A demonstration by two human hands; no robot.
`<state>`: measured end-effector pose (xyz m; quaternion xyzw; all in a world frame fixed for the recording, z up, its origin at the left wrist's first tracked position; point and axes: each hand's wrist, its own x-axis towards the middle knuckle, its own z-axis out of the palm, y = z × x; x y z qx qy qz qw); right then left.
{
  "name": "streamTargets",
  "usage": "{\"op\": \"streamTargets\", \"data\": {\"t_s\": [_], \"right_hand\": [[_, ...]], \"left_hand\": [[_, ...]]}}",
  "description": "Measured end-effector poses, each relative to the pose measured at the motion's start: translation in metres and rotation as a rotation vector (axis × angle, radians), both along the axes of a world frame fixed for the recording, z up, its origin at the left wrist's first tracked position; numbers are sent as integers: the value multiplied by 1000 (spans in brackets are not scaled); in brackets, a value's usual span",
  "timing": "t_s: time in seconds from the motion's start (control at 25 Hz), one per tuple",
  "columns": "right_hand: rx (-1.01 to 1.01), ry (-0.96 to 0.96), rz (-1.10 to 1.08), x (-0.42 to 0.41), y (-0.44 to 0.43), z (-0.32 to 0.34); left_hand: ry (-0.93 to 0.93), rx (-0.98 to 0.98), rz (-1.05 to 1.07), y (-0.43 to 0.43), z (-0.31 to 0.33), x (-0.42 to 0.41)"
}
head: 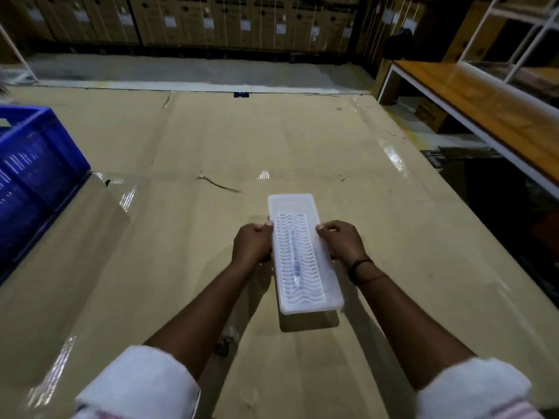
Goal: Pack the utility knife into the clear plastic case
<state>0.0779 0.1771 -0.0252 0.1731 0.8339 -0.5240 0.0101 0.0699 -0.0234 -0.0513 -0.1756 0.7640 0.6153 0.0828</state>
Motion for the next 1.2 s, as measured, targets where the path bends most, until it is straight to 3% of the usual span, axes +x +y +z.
{"op": "streamTargets", "data": {"t_s": [0.24, 0.52, 0.96, 1.08, 1.2], "right_hand": [[-47, 38, -16, 43, 3, -7], [111, 154, -47, 58, -15, -16], [171, 239, -59, 60, -16, -20], [329, 294, -77, 62, -19, -18], [651, 403, 49, 62, -23, -21]], "left_hand": [[-14, 110, -14, 3, -2, 50], [41, -30, -37, 7, 3, 54], [-37, 11, -87, 10, 0, 52], [-14, -7, -78, 12, 8, 56], [62, -132, -69, 14, 10, 62]]}}
